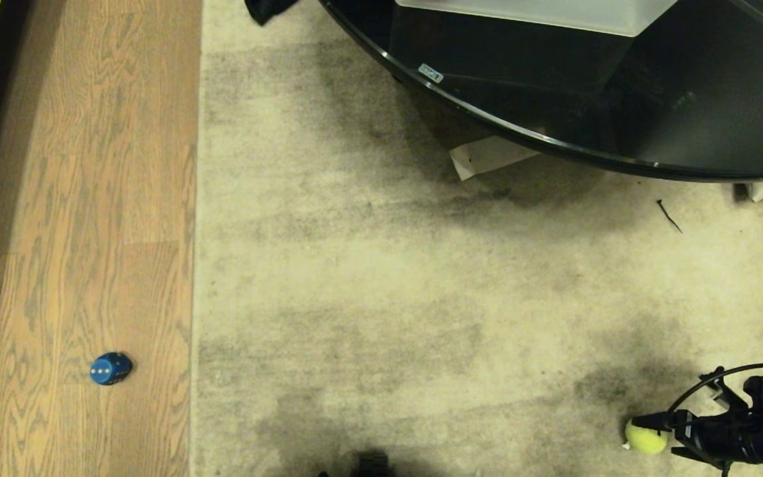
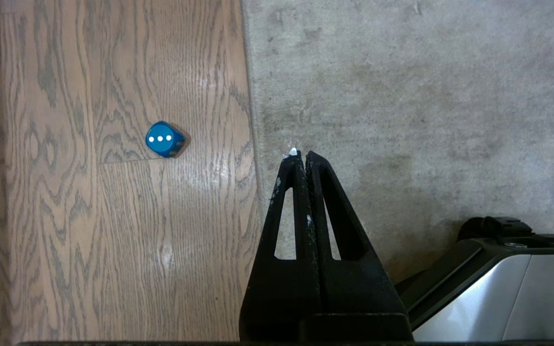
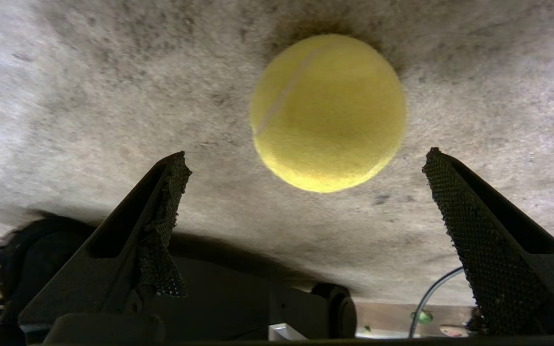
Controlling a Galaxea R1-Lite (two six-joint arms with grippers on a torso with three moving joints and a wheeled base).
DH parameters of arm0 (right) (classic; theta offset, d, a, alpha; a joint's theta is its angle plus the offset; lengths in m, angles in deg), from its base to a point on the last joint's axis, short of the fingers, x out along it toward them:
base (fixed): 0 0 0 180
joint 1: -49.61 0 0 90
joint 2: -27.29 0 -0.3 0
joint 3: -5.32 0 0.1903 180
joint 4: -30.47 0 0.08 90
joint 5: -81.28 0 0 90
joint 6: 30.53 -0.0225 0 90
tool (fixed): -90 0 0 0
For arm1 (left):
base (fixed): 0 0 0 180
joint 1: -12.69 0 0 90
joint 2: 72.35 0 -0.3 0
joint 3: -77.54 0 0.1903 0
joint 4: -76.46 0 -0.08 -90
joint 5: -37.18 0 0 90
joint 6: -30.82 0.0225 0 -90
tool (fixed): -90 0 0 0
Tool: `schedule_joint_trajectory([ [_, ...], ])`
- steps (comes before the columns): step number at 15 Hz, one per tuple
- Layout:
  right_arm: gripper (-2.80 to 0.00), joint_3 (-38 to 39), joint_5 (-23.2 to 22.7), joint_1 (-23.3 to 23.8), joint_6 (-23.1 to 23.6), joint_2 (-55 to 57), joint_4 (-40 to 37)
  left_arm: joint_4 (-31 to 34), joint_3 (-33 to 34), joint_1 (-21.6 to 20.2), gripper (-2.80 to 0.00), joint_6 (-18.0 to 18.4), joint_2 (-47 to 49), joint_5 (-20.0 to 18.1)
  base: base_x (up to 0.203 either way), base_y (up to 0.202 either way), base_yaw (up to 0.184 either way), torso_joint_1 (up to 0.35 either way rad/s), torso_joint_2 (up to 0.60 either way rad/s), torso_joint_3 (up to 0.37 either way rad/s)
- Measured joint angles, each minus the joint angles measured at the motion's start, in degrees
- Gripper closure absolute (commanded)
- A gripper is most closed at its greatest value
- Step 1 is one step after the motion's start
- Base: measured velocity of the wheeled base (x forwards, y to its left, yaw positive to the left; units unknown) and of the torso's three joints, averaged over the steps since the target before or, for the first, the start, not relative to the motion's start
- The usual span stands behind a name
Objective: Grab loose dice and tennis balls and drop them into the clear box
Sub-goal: Pick up the ball on the floor
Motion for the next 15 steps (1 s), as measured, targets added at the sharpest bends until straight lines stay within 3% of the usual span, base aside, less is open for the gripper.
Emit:
schedule_joint_trajectory([
  [8,-2.8,-3.15,0.2,1.45,3.58,1.74,-4.68,0.0,0.0,0.0,0.0,-0.02,0.0,0.02,0.0,0.0,0.0,0.0,0.0,0.0],
  [15,-2.8,-4.84,0.16,1.69,3.7,2.77,-4.78,0.0,0.0,0.15,0.0,-0.02,0.0,0.02,0.0,0.0,0.0,0.0,0.0,0.0],
])
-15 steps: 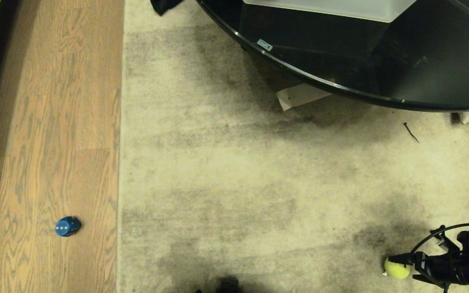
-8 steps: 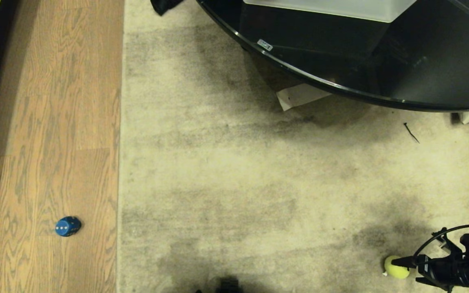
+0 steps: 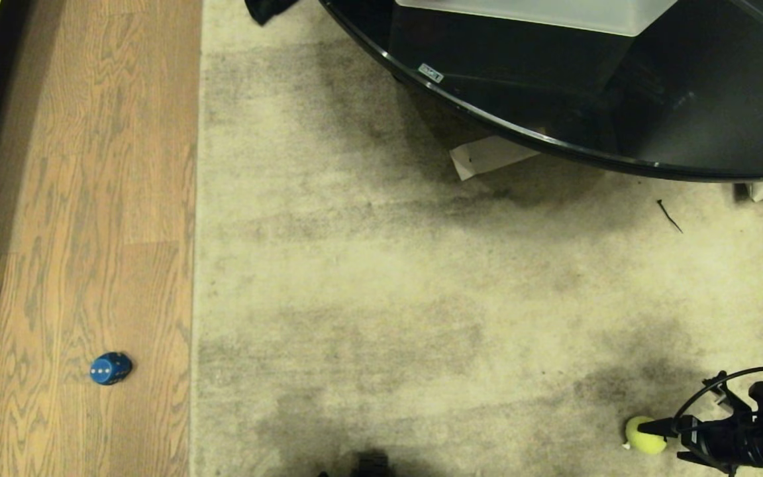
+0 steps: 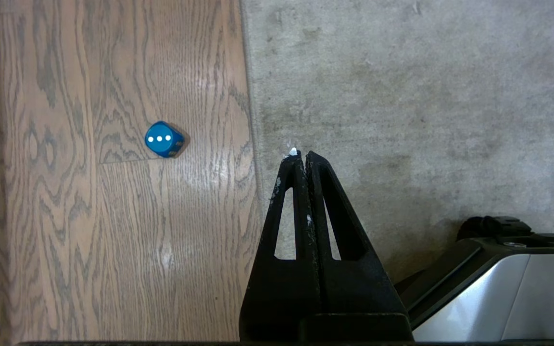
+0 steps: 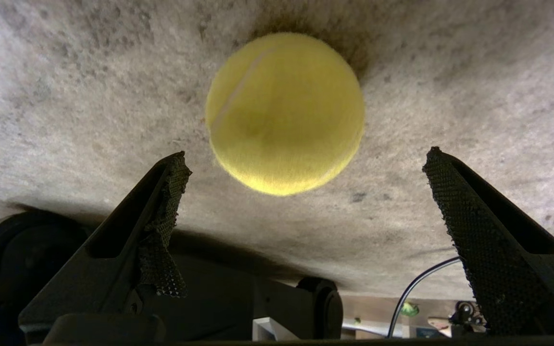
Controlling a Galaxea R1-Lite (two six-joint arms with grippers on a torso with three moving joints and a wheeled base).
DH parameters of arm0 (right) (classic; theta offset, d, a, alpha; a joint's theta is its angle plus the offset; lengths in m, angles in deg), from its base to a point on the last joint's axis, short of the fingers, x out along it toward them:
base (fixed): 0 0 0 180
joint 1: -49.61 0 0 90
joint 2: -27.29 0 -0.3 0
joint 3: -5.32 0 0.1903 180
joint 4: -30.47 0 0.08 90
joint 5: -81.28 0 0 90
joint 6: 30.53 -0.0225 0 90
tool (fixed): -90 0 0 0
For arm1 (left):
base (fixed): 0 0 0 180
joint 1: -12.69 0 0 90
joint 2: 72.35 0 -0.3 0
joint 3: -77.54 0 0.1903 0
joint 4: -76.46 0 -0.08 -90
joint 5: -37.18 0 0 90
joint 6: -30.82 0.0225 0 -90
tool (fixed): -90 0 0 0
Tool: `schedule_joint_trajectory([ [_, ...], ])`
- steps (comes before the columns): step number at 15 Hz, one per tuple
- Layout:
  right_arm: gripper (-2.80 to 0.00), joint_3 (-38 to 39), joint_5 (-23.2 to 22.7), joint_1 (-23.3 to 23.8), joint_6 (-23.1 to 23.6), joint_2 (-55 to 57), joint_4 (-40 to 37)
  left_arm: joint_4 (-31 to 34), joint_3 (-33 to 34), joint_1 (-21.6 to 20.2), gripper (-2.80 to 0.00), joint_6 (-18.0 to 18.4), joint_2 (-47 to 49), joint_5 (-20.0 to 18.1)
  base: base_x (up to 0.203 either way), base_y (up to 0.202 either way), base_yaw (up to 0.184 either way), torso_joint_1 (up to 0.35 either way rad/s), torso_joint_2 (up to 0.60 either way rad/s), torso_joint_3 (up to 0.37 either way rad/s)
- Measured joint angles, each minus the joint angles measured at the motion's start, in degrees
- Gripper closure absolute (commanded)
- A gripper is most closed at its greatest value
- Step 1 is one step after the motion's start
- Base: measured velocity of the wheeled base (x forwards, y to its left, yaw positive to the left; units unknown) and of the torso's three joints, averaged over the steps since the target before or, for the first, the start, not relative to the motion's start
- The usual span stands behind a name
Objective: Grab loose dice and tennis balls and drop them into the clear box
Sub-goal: Pick up the ball on the floor
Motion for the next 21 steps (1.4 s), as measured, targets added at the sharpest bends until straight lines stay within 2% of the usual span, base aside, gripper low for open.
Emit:
schedule_joint_trajectory([
  [21,-2.8,-3.73,-0.45,-0.88,-1.0,3.15,-0.07,-0.02,0.0,-0.02,0.0,0.02,0.0,0.0,0.0,0.0,0.0,0.0,0.0,0.0],
])
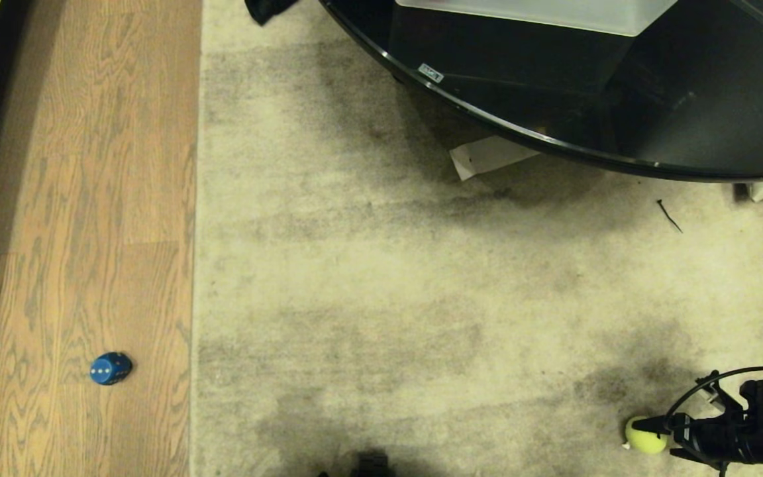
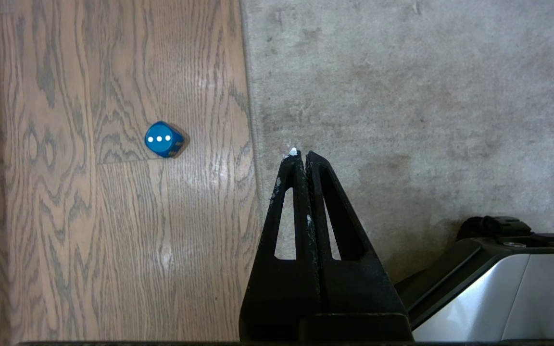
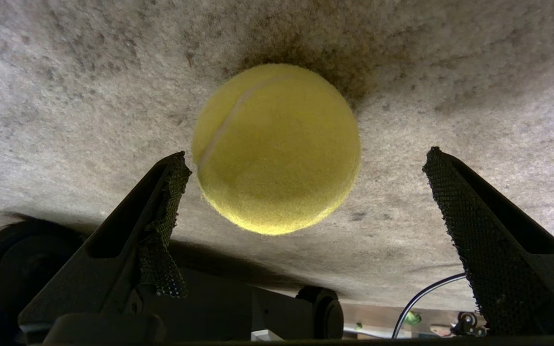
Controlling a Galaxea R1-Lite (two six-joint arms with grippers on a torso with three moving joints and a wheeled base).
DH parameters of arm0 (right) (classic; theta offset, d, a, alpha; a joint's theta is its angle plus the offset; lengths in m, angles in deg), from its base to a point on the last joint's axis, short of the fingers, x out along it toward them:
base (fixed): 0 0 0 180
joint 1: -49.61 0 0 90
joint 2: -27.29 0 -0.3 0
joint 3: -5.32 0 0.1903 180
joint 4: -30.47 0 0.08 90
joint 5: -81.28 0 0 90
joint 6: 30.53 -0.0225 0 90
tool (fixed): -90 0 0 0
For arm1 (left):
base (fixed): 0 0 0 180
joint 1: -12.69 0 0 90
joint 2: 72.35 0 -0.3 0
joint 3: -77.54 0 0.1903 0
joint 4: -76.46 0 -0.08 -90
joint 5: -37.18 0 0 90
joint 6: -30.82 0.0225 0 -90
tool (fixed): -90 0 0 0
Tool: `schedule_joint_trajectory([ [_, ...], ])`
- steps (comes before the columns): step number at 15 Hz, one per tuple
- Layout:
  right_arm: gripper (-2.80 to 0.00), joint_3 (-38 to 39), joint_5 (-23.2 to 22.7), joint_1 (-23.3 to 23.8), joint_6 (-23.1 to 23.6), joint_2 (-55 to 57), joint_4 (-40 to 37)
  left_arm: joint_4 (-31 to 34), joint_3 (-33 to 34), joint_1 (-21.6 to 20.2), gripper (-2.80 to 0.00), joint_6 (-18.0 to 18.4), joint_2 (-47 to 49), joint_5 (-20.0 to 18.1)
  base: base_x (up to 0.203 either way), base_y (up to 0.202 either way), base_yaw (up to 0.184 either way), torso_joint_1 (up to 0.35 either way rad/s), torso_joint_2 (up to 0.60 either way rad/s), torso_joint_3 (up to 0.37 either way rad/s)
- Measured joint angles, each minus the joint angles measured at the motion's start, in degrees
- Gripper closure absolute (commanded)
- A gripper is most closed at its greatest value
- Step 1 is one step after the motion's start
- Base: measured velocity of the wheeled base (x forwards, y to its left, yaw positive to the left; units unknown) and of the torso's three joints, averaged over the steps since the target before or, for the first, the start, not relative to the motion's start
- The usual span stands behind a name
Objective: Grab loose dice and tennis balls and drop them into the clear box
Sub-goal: Pick up the ball on the floor
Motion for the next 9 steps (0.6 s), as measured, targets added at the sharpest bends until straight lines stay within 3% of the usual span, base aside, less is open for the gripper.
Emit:
schedule_joint_trajectory([
  [1,-2.8,-0.06,0.0,-0.04,0.02,0.02,-0.02,0.02,0.0,0.0,0.0,0.02,0.0,0.02,0.0,0.0,0.0,0.0,0.0,0.0],
  [2,0.0,-0.06,-0.02,-0.04,0.03,0.02,0.0,0.0,0.0,0.02,0.0,-0.02,0.0,0.0,0.0,0.0,0.0,0.0,0.0,0.0],
  [9,0.0,-0.49,-0.16,-0.09,0.61,0.07,-0.85,0.0,0.0,0.0,0.0,-0.02,0.0,0.0,0.0,0.0,0.0,0.0,0.0,0.0],
])
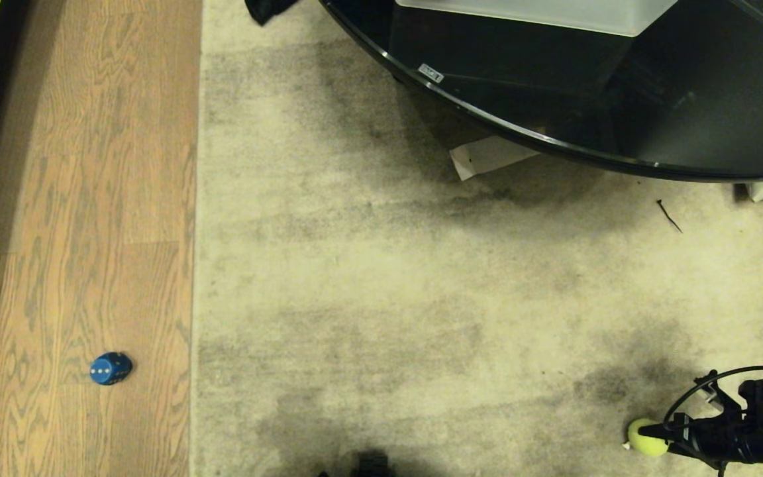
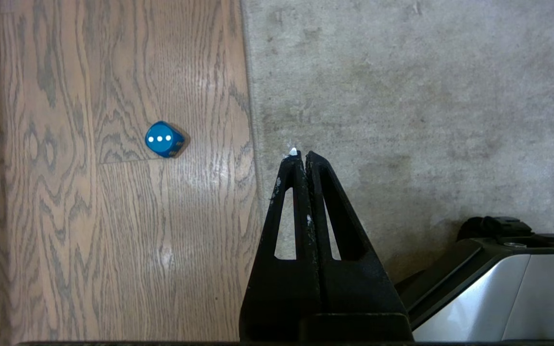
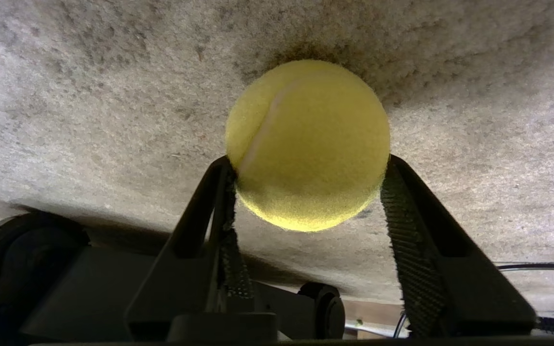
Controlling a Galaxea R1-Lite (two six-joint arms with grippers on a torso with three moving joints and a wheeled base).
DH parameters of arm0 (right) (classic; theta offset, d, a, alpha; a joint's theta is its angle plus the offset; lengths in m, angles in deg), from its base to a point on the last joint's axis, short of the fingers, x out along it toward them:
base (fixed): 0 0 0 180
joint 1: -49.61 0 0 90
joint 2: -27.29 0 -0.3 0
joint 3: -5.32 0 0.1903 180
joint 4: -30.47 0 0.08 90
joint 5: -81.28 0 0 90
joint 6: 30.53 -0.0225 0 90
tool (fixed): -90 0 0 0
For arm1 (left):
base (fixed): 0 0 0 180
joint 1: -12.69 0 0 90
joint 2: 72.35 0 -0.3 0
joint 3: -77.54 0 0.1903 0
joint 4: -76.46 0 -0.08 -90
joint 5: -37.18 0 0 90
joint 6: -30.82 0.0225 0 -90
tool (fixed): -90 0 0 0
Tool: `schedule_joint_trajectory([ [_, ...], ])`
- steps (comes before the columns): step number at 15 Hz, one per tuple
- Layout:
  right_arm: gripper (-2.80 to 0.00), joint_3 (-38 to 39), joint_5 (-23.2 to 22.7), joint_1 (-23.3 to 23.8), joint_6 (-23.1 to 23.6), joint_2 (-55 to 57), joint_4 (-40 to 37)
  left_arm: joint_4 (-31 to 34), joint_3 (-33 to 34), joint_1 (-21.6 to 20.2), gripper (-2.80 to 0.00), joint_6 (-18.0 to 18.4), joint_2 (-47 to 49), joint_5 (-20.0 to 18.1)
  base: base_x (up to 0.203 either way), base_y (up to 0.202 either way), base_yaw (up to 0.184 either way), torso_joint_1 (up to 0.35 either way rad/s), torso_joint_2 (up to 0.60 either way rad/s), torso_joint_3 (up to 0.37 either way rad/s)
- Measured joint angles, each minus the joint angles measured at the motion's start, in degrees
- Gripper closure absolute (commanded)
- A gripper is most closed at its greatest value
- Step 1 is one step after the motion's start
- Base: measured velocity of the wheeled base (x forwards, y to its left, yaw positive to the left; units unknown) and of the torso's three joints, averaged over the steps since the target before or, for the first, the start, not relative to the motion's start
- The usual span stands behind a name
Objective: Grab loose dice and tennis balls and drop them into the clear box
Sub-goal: Pick up the ball on the floor, then pick up toys out of the box
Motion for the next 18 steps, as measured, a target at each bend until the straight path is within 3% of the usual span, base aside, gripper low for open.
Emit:
schedule_joint_trajectory([
  [7,0.0,-0.25,-0.15,-0.06,-0.78,-1.1,-1.03,0.0,0.0,0.0,0.0,0.02,0.0,-0.02,0.0,0.0,0.0,0.0,0.0,0.0],
  [11,0.0,-2.45,-3.22,0.62,-0.85,-4.67,-7.68,0.0,0.0,0.07,0.0,0.02,0.0,0.0,0.0,0.0,0.0,0.0,0.0,0.0],
  [18,0.0,-1.9,-3.49,2.1,-1.08,-13.64,-10.57,0.01,0.0,0.05,0.0,0.01,0.0,-0.02,0.0,0.0,0.0,0.0,0.0,0.0],
])
